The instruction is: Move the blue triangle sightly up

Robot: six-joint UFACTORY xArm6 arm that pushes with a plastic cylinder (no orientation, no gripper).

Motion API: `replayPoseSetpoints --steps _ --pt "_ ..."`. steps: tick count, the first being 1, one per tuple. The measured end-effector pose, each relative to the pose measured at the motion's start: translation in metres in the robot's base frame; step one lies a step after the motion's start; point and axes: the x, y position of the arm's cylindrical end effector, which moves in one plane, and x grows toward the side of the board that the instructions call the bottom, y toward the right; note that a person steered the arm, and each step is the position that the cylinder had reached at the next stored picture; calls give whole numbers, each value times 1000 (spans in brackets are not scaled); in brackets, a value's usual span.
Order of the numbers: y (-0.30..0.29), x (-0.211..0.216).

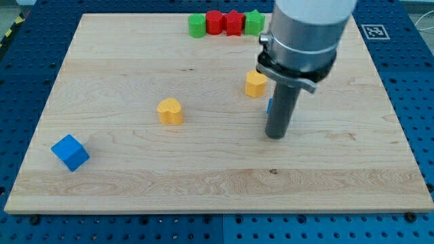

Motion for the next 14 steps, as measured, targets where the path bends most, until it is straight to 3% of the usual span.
replayPoseSetpoints --steps 2,4,6,10,14 --pt "-7 -21" --pt "9 7" --pt "10 6" --pt "58 -46" --pt "60 -86"
